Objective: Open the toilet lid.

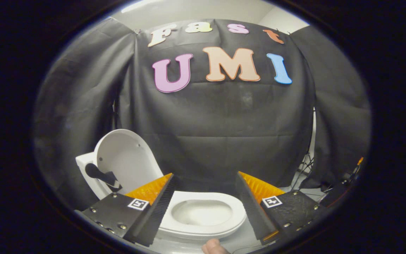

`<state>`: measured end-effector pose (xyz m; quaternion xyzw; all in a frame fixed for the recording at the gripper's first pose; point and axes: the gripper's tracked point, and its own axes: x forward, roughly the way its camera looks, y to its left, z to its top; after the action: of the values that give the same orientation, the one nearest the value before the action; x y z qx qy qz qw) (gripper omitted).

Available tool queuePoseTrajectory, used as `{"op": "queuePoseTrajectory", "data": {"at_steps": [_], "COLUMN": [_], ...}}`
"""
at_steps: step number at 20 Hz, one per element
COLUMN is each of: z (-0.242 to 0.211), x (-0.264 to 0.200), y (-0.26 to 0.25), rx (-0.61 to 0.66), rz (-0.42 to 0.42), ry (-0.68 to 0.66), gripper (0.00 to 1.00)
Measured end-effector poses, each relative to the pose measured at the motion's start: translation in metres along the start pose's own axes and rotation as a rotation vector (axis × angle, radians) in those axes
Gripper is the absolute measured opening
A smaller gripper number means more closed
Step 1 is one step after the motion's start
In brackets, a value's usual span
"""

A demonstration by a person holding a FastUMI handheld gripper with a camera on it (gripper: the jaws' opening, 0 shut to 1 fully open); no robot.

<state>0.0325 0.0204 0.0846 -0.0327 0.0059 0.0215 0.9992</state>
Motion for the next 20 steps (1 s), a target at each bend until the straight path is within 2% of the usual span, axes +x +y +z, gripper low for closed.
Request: {"op": "queuePoseTrajectory", "data": {"at_steps": [7, 20], "z": [0.018, 0.012], "x": [-0.015, -0.016], "y": [-0.019, -0.030], "rx": [-0.087, -0.051], "rz": [-0.020, -0.033], "ry": [-0.060, -0.059], "gripper": [1.00, 1.00]}}
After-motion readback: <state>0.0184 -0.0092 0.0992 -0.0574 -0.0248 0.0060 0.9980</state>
